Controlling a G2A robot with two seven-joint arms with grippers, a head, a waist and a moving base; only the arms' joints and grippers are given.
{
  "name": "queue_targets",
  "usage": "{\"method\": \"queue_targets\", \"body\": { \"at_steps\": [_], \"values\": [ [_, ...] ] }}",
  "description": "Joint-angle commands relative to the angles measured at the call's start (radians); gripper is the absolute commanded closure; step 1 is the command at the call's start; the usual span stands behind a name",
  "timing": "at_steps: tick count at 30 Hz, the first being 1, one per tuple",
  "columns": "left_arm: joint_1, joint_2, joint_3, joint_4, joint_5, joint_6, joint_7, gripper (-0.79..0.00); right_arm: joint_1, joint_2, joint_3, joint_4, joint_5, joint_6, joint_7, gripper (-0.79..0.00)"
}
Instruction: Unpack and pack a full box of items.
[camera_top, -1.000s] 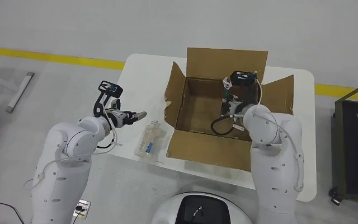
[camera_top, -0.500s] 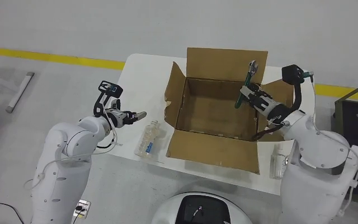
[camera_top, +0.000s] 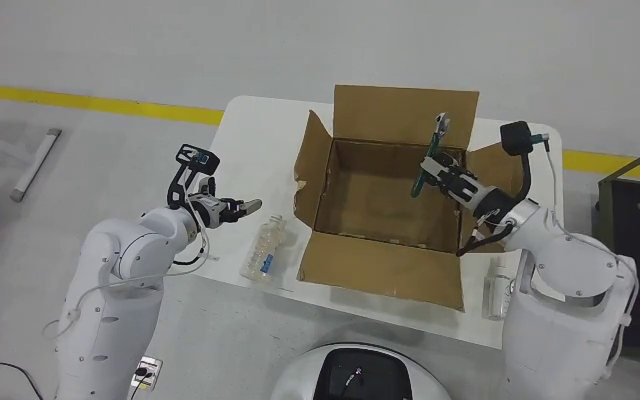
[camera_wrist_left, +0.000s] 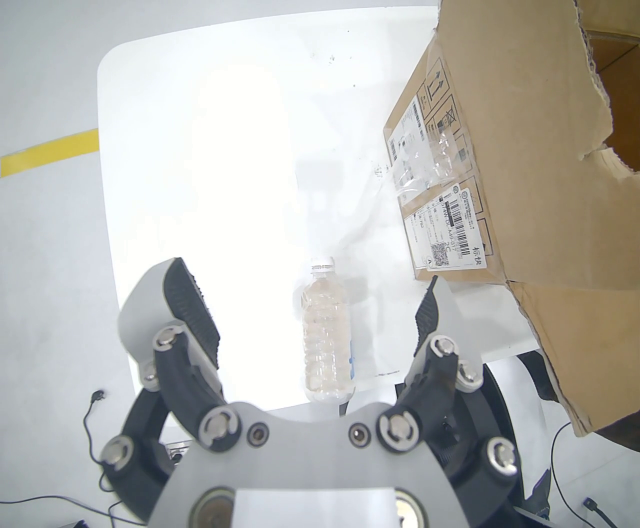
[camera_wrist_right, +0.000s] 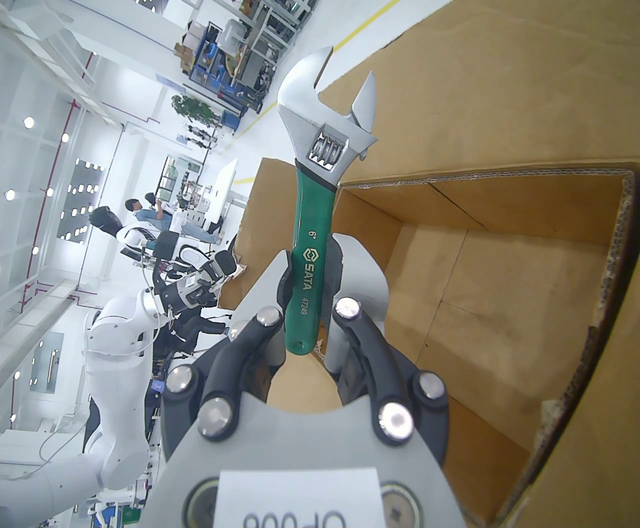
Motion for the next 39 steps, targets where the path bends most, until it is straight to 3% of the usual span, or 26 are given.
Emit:
{"method": "queue_targets", "body": {
  "at_steps": [1, 9, 21, 30, 39],
  "values": [
    [0.0, 0.0, 0.0, 0.0, 0.0, 0.0, 0.0, -0.785, 0.0, 0.0, 0.0, 0.0, 0.0, 0.0, 0.0, 0.0],
    [0.0, 0.0, 0.0, 0.0, 0.0, 0.0, 0.0, -0.785, -0.025, 0.016, 0.024, -0.036, 0.05, -0.005, -0.062, 0.0],
    [0.0, 0.0, 0.0, 0.0, 0.0, 0.0, 0.0, -0.785, -0.097, 0.065, 0.295, -0.184, 0.175, 0.009, -0.078, 0.0],
    [0.0, 0.0, 0.0, 0.0, 0.0, 0.0, 0.0, -0.785, -0.188, 0.111, 0.428, -0.214, -0.006, 0.017, -0.015, 0.0],
    [0.0, 0.0, 0.0, 0.0, 0.0, 0.0, 0.0, -0.785, -0.31, 0.133, 0.345, -0.113, -0.212, 0.041, 0.0, 0.0]
  ]
}}
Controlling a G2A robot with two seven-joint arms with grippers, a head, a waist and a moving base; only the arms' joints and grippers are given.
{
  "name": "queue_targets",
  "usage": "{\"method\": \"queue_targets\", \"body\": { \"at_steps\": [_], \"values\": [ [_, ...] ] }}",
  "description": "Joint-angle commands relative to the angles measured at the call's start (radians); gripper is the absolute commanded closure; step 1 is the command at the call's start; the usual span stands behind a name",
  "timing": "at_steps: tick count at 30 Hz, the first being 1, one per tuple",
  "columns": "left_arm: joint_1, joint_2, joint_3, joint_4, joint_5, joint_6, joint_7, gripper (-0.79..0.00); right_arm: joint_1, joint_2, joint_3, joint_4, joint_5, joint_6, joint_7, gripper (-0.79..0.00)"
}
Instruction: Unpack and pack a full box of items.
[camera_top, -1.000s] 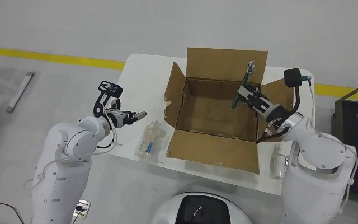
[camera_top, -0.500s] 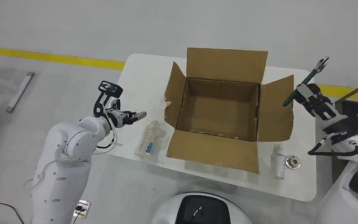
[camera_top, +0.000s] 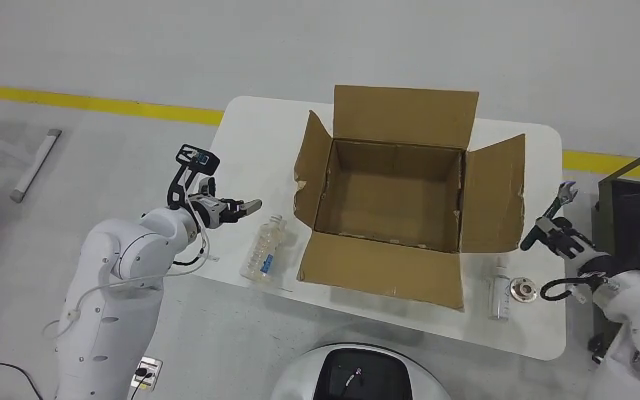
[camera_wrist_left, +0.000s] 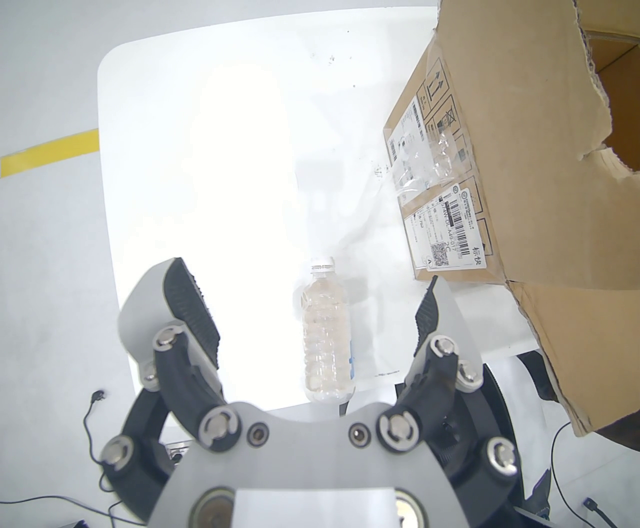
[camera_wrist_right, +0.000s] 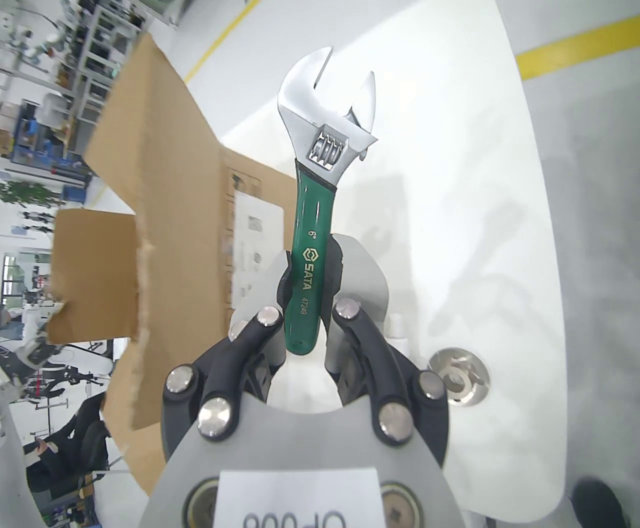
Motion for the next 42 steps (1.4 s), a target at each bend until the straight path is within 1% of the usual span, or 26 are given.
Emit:
{"method": "queue_targets", "body": {
  "at_steps": [1, 4, 10, 14, 18, 23, 32, 36, 37, 38, 39, 40, 41, 42],
  "values": [
    [0.0, 0.0, 0.0, 0.0, 0.0, 0.0, 0.0, -0.785, -0.015, 0.005, -0.042, 0.026, -0.084, 0.003, -0.015, 0.0],
    [0.0, 0.0, 0.0, 0.0, 0.0, 0.0, 0.0, -0.785, -0.023, 0.011, -0.098, 0.064, -0.165, 0.01, -0.031, 0.0],
    [0.0, 0.0, 0.0, 0.0, 0.0, 0.0, 0.0, -0.785, -0.028, 0.021, -0.209, 0.1, -0.307, -0.02, -0.068, 0.0],
    [0.0, 0.0, 0.0, 0.0, 0.0, 0.0, 0.0, -0.785, -0.026, 0.029, -0.282, 0.115, -0.428, -0.049, -0.07, 0.0],
    [0.0, 0.0, 0.0, 0.0, 0.0, 0.0, 0.0, -0.785, -0.027, 0.034, -0.341, 0.128, -0.491, -0.057, -0.051, 0.0],
    [0.0, 0.0, 0.0, 0.0, 0.0, 0.0, 0.0, -0.785, -0.025, 0.041, -0.375, 0.157, -0.534, -0.064, -0.017, 0.0],
    [0.0, 0.0, 0.0, 0.0, 0.0, 0.0, 0.0, -0.785, -0.023, 0.051, -0.382, 0.174, -0.537, -0.054, 0.071, 0.0],
    [0.0, 0.0, 0.0, 0.0, 0.0, 0.0, 0.0, -0.785, -0.02, 0.056, -0.388, 0.192, -0.546, -0.055, 0.08, 0.0],
    [0.0, 0.0, 0.0, 0.0, 0.0, 0.0, 0.0, -0.785, -0.019, 0.057, -0.388, 0.195, -0.544, -0.055, 0.08, -0.083],
    [0.0, 0.0, 0.0, 0.0, 0.0, 0.0, 0.0, -0.785, -0.019, 0.058, -0.389, 0.196, -0.544, -0.055, 0.08, -0.194],
    [0.0, 0.0, 0.0, 0.0, 0.0, 0.0, 0.0, -0.785, -0.018, 0.059, -0.389, 0.196, -0.543, -0.054, 0.081, -0.243],
    [0.0, 0.0, 0.0, 0.0, 0.0, 0.0, 0.0, -0.785, -0.017, 0.06, -0.389, 0.194, -0.54, -0.053, 0.081, -0.323],
    [0.0, 0.0, 0.0, 0.0, 0.0, 0.0, 0.0, -0.785, -0.016, 0.061, -0.389, 0.194, -0.537, -0.052, 0.082, -0.369],
    [0.0, 0.0, 0.0, 0.0, 0.0, 0.0, 0.0, -0.785, -0.016, 0.062, -0.388, 0.193, -0.535, -0.051, 0.083, -0.385]
  ]
}}
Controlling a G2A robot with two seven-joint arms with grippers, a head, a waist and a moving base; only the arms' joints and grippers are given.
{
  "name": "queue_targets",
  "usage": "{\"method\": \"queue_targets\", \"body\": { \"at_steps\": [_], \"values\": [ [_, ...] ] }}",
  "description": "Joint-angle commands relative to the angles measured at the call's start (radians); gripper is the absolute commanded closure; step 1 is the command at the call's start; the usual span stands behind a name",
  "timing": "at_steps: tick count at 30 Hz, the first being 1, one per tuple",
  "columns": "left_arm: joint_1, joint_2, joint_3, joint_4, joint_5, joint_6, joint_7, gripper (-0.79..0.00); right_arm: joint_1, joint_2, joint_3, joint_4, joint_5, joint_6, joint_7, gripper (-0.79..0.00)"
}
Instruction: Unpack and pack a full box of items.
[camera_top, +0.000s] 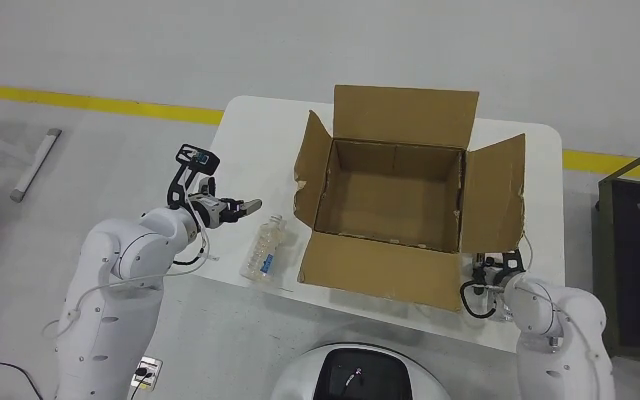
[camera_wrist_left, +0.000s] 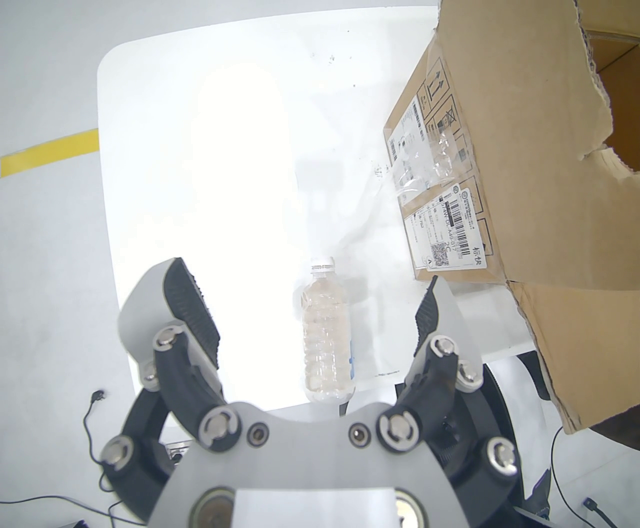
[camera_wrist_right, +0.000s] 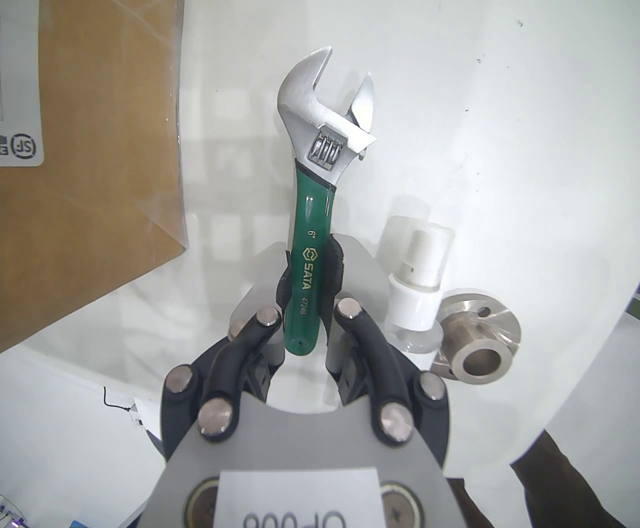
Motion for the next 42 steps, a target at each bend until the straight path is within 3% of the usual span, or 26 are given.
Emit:
{"method": "queue_targets", "body": {
  "at_steps": [1, 2, 4, 8, 10, 12, 13, 15, 17, 23, 29, 35, 42],
  "values": [
    [0.0, 0.0, 0.0, 0.0, 0.0, 0.0, 0.0, -0.785, 0.001, 0.002, 0.0, -0.002, 0.006, 0.0, 0.002, -0.44],
    [0.0, 0.0, 0.0, 0.0, 0.0, 0.0, 0.0, -0.785, 0.002, 0.003, 0.0, -0.003, 0.01, -0.001, 0.004, -0.456],
    [0.0, 0.0, 0.0, 0.0, 0.0, 0.0, 0.0, -0.785, 0.003, 0.005, 0.001, -0.004, 0.013, -0.003, 0.007, -0.631],
    [0.0, 0.0, 0.0, 0.0, 0.0, 0.0, 0.0, -0.785, 0.008, 0.01, 0.008, -0.004, 0.027, -0.003, 0.007, -0.643],
    [0.0, 0.0, 0.0, 0.0, 0.0, 0.0, 0.0, -0.785, 0.012, 0.011, 0.022, -0.016, 0.066, 0.009, -0.002, -0.588],
    [0.0, 0.0, 0.0, 0.0, 0.0, 0.0, 0.0, -0.785, 0.02, 0.011, 0.056, -0.038, 0.14, 0.037, -0.021, -0.477],
    [0.0, 0.0, 0.0, 0.0, 0.0, 0.0, 0.0, -0.785, 0.024, 0.011, 0.077, -0.047, 0.187, 0.05, -0.038, -0.376],
    [0.0, 0.0, 0.0, 0.0, 0.0, 0.0, 0.0, -0.785, 0.039, 0.01, 0.131, -0.064, 0.325, 0.071, -0.113, -0.283],
    [0.0, 0.0, 0.0, 0.0, 0.0, 0.0, 0.0, -0.785, 0.038, 0.011, 0.178, -0.059, 0.411, 0.058, -0.191, 0.0],
    [0.0, 0.0, 0.0, 0.0, 0.0, 0.0, 0.0, -0.785, 0.038, 0.012, 0.245, -0.021, 0.603, 0.005, -0.407, 0.0],
    [0.0, 0.0, 0.0, 0.0, 0.0, 0.0, 0.0, -0.785, 0.08, 0.01, 0.236, 0.064, 0.86, -0.017, -0.495, 0.0],
    [0.0, 0.0, 0.0, 0.0, 0.0, 0.0, 0.0, -0.785, 0.111, 0.009, 0.181, 0.111, 1.067, -0.013, -0.507, 0.0],
    [0.0, 0.0, 0.0, 0.0, 0.0, 0.0, 0.0, -0.785, 0.141, 0.019, 0.062, 0.084, 1.069, -0.058, -0.443, 0.0]
  ]
}}
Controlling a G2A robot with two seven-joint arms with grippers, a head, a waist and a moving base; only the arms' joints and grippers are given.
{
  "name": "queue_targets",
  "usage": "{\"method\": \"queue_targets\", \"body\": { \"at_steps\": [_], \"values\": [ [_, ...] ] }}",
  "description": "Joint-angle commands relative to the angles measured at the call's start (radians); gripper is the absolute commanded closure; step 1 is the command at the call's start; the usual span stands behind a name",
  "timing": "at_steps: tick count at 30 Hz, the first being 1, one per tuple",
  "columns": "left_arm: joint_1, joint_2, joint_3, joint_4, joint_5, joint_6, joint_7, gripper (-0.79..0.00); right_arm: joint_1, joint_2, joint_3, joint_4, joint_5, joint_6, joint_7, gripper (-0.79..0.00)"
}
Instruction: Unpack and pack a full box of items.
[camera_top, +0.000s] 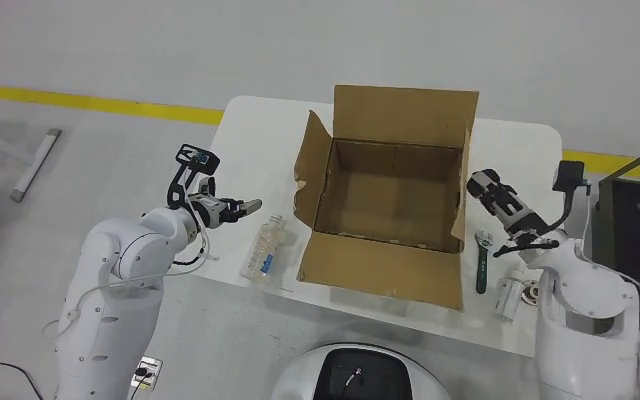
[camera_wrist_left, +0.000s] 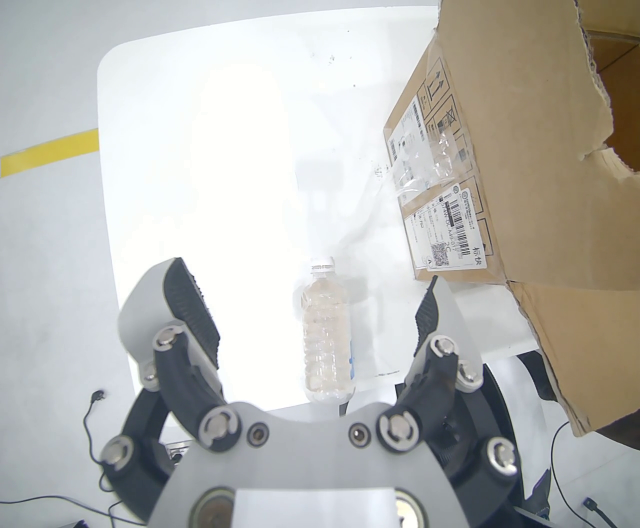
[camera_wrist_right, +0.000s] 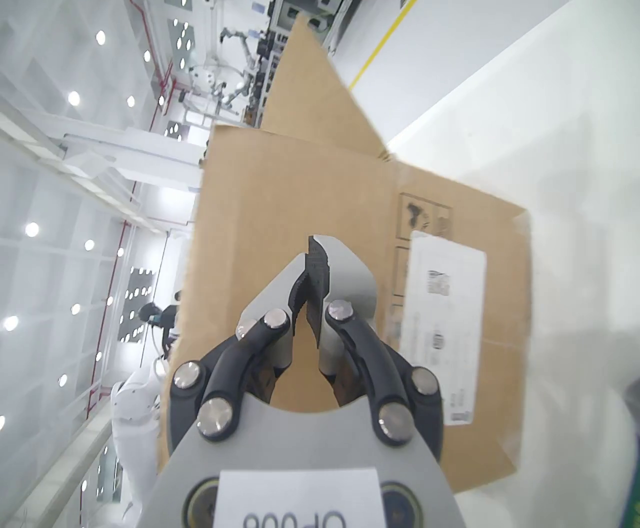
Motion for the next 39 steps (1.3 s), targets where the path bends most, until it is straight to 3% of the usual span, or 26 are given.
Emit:
{"method": "queue_targets", "body": {
  "at_steps": [1, 3, 7, 11, 14, 15, 16, 17, 30, 39],
  "values": [
    [0.0, 0.0, 0.0, 0.0, 0.0, 0.0, 0.0, -0.785, 0.001, 0.006, -0.039, -0.009, -0.066, -0.019, 0.044, 0.0],
    [0.0, 0.0, 0.0, 0.0, 0.0, 0.0, 0.0, -0.785, 0.011, 0.015, -0.084, -0.023, -0.188, -0.013, 0.097, 0.0],
    [0.0, 0.0, 0.0, 0.0, 0.0, 0.0, 0.0, -0.785, 0.027, 0.024, -0.148, -0.029, -0.29, 0.016, 0.139, 0.0],
    [0.002, 0.0, 0.001, -0.001, -0.002, -0.001, 0.008, -0.785, 0.034, 0.03, -0.179, -0.036, -0.319, 0.035, 0.149, 0.0],
    [0.01, 0.0, 0.011, -0.005, 0.003, -0.031, 0.077, -0.785, 0.035, 0.034, -0.184, -0.039, -0.308, 0.044, 0.146, 0.0],
    [0.007, 0.0, 0.018, -0.001, 0.002, -0.046, 0.102, -0.372, 0.036, 0.036, -0.181, -0.04, -0.297, 0.05, 0.141, 0.0],
    [0.002, 0.0, 0.025, 0.007, 0.004, -0.058, 0.125, -0.083, 0.035, 0.037, -0.177, -0.041, -0.285, 0.054, 0.138, 0.0],
    [-0.006, 0.0, 0.036, 0.015, 0.015, -0.073, 0.15, 0.0, 0.034, 0.038, -0.171, -0.044, -0.27, 0.06, 0.136, 0.0],
    [-0.168, -0.029, 0.237, 0.192, 0.012, -0.243, 0.425, 0.0, -0.03, 0.062, -0.052, -0.126, -0.191, 0.074, 0.075, 0.0],
    [-0.244, -0.049, 0.345, 0.27, -0.038, -0.333, 0.47, 0.0, -0.061, 0.075, 0.084, -0.086, -0.102, 0.11, -0.052, 0.0]
  ]
}}
